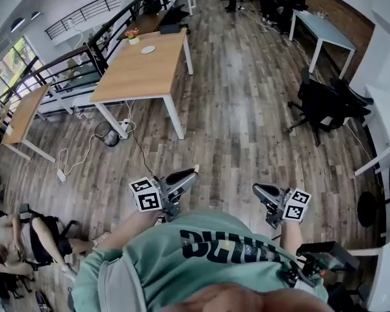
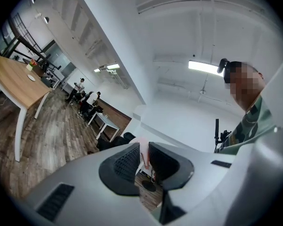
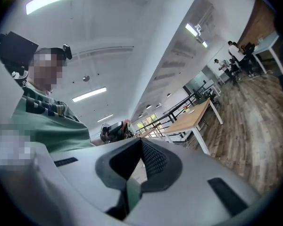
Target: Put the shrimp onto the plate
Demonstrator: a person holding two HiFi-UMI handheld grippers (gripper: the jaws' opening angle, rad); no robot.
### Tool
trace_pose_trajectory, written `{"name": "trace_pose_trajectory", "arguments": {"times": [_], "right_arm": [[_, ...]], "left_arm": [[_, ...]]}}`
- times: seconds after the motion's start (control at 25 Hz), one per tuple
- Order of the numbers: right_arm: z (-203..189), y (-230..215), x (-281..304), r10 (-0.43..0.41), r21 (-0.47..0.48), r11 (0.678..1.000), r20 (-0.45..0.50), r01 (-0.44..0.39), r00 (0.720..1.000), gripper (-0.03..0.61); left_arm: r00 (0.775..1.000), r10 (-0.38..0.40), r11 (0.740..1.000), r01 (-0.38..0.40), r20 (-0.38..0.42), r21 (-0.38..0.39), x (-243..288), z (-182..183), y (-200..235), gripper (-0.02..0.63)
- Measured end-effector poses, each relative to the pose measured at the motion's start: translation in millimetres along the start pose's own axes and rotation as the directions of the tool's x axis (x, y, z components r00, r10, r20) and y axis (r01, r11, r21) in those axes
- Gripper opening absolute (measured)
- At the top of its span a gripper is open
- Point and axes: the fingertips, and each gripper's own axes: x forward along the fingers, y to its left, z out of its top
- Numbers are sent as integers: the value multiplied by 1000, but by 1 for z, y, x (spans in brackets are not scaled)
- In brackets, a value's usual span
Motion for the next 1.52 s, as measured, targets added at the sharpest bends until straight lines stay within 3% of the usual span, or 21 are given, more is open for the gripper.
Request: {"name": "trace_pose_trajectory", "arguments": {"times": [0.2, 0.4, 0.52, 0.76, 1.0, 1.28, 1.52], "right_arm": [[-3, 9, 53, 63, -23, 998, -63, -65, 996, 6], [-4, 29, 132, 75, -67, 994, -135, -84, 988, 6], [-5, 47, 203, 82, -82, 992, -145, -94, 986, 6], [-13, 95, 370, 176, -136, 970, -187, -203, 967, 6], [-17, 114, 468, 245, -153, 946, -247, -287, 938, 6], [-14, 95, 525, 277, -124, 938, -292, -323, 915, 6], [7, 50, 555, 377, -97, 902, -298, -421, 877, 6]], "left_arm": [[998, 36, 999, -36, 47, -4, -42, 15, 16, 63], [990, 44, 999, -44, 132, -7, -116, 42, 51, 63], [983, 64, 998, -64, 171, -5, -180, 66, 82, 63], [961, 127, 988, -144, 246, 53, -324, 119, 137, 63], [927, 208, 972, -230, 312, 38, -408, 138, 180, 63], [892, 281, 956, -294, 354, -16, -442, 144, 217, 63], [853, 363, 922, -388, 375, -11, -427, 163, 246, 63]]}}
